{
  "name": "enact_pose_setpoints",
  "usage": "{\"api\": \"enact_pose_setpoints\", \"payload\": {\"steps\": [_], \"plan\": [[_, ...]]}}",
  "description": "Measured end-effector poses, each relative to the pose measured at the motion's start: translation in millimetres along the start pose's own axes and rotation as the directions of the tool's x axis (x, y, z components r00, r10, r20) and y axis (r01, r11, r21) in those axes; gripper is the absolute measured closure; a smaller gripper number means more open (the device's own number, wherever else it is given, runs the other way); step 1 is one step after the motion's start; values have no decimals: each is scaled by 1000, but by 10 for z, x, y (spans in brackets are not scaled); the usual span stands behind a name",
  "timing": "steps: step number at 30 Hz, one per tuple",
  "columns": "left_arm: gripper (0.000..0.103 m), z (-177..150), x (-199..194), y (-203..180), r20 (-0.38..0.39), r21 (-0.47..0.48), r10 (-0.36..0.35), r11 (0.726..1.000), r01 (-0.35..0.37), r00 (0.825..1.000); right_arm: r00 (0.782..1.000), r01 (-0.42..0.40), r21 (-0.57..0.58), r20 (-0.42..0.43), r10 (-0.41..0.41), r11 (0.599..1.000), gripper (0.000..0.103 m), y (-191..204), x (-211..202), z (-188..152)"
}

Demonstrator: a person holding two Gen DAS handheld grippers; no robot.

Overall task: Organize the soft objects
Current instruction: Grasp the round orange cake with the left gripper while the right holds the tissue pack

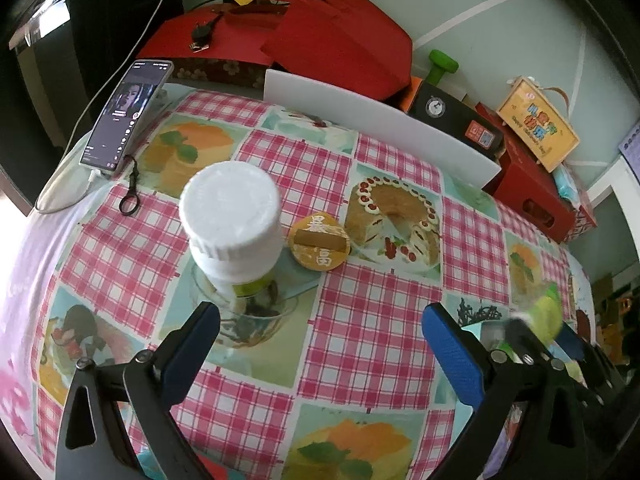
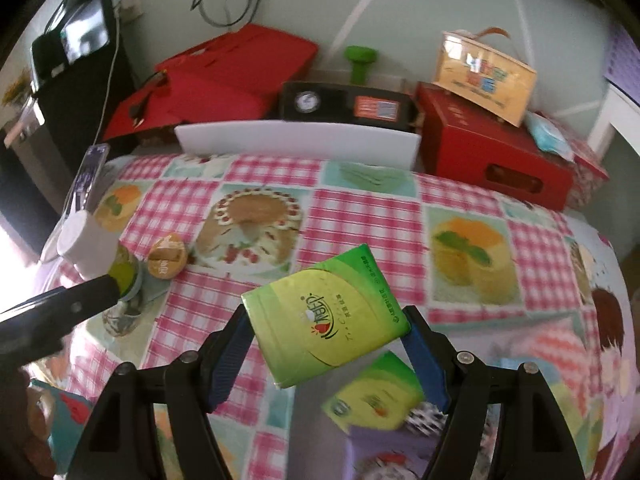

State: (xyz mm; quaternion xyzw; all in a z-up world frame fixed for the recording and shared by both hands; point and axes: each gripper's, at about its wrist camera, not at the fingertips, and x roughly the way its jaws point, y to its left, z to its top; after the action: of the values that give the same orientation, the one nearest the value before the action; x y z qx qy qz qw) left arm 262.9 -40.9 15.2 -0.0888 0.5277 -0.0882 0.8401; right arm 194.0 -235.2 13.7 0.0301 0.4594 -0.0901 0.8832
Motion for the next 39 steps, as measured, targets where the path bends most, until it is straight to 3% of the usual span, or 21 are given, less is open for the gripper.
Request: {"api": "enact_pose_setpoints", "payload": {"steps": [17, 23, 32, 37, 39], "plan": [[8, 129, 491, -287, -20, -95, 109, 989, -111, 994, 999, 53, 119, -2, -53, 992, 26, -692, -59, -85], [19, 207, 612, -335, -14, -140, 166, 976, -167, 986, 999, 35, 121, 9, -36, 992, 27, -714, -75, -76], [23, 221, 791, -351, -32, -162, 233, 958, -235, 972, 999, 28, 128, 13, -30, 991, 27, -733, -67, -82], [40, 233, 861, -264, -41, -202, 241, 948, -244, 970, 999, 31, 138, 13, -33, 990, 27, -756, -65, -81], [53, 232, 886, -216, -44, -210, 239, 947, -243, 970, 999, 33, 141, 11, -35, 990, 27, -759, -58, -84]]}}
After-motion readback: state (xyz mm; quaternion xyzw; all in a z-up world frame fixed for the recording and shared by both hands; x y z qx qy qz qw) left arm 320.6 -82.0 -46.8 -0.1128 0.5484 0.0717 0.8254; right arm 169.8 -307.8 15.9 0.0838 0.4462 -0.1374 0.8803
